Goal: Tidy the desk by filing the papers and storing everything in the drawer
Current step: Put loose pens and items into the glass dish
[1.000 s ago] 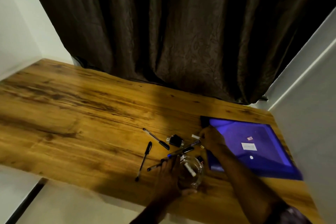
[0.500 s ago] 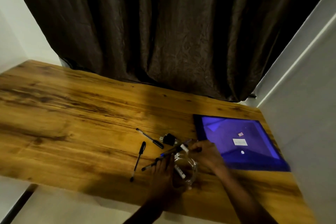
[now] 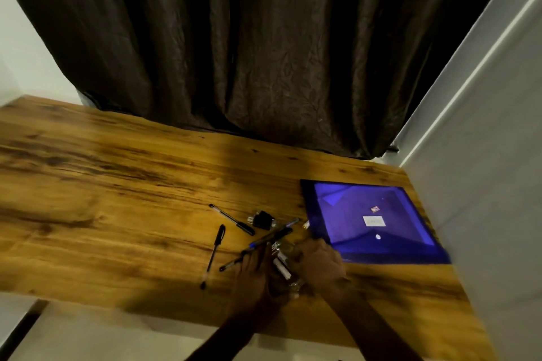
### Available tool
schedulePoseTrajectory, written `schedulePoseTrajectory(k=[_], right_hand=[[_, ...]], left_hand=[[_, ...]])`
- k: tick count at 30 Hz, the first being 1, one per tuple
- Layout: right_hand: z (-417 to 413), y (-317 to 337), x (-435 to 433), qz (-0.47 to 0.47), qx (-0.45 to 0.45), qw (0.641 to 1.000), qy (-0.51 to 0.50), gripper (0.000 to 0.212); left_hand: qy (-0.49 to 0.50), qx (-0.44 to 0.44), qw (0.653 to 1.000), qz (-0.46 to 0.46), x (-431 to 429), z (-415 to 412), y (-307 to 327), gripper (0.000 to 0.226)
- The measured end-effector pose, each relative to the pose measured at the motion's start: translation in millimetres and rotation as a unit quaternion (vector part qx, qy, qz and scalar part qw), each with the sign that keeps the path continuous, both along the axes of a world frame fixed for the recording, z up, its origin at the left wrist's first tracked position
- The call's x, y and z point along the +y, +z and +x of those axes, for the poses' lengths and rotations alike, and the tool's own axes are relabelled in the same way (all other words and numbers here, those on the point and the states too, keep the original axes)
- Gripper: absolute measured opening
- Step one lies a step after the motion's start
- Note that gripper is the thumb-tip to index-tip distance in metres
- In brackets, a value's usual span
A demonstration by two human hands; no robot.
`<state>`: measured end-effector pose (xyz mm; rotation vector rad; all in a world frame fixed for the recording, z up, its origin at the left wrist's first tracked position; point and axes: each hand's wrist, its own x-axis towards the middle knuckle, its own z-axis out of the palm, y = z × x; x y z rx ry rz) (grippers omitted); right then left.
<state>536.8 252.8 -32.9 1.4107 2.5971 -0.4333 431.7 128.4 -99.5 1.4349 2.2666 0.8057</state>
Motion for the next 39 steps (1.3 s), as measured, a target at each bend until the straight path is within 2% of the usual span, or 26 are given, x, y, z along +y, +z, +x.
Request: schedulePoseTrajectory(k=[3, 6, 11, 15, 19, 22, 24, 27, 30, 33, 36, 39], right_hand=[[0, 8, 20, 0.049, 0.041, 0.998, -0.016, 0.026], [-1, 16, 44, 0.090, 0.025, 0.996, -0.007, 0.033], [-12, 23, 62, 0.080, -0.004, 0.996, 0.035, 0.051], [-23, 19, 67, 0.070, -0.030, 0.997, 0.019, 0.043], [-25, 13, 69, 0.104, -0.030, 0.993, 0.040, 0.035], [-22, 12, 69, 0.138, 0.026, 0.988, 0.058, 0.027], [-18, 11, 68, 0.135, 0.097, 0.986, 0.032, 0.022], [-12, 11, 61, 0.080, 0.241, 0.967, -0.019, 0.018], [-5, 17, 42, 0.026, 0.292, 0.956, 0.000, 0.014], [0, 15, 21, -0.008, 0.240, 0.971, 0.020, 0.019], [-2, 10, 5, 0.026, 0.131, 0.990, 0.038, 0.026], [-7, 9, -2, 0.056, 0.049, 0.996, 0.058, 0.029]], left_hand=[[-0.005, 0.001, 1.000, 0.016, -2, 0, 1, 0.117], [-0.003, -0.004, 1.000, 0.021, -2, 0, -2, 0.121], [-0.008, 0.005, 1.000, -0.002, -1, -1, 2, 0.125], [-0.001, -0.002, 1.000, 0.008, 0, 0, -2, 0.125], [-0.005, 0.001, 1.000, 0.012, 1, 0, -4, 0.125], [-0.003, 0.005, 1.000, 0.030, -1, 0, 0, 0.123], [-0.006, 0.007, 1.000, 0.026, -2, 0, 4, 0.123], [-0.005, 0.013, 1.000, 0.021, -2, 0, 4, 0.122], [-0.005, 0.013, 1.000, 0.018, -2, 1, 6, 0.120], [-0.004, 0.017, 0.999, 0.027, -1, 1, 6, 0.117], [0.002, 0.018, 1.000, 0.012, -1, 0, 5, 0.115], [0.003, 0.008, 1.000, 0.004, -2, 1, 5, 0.117]])
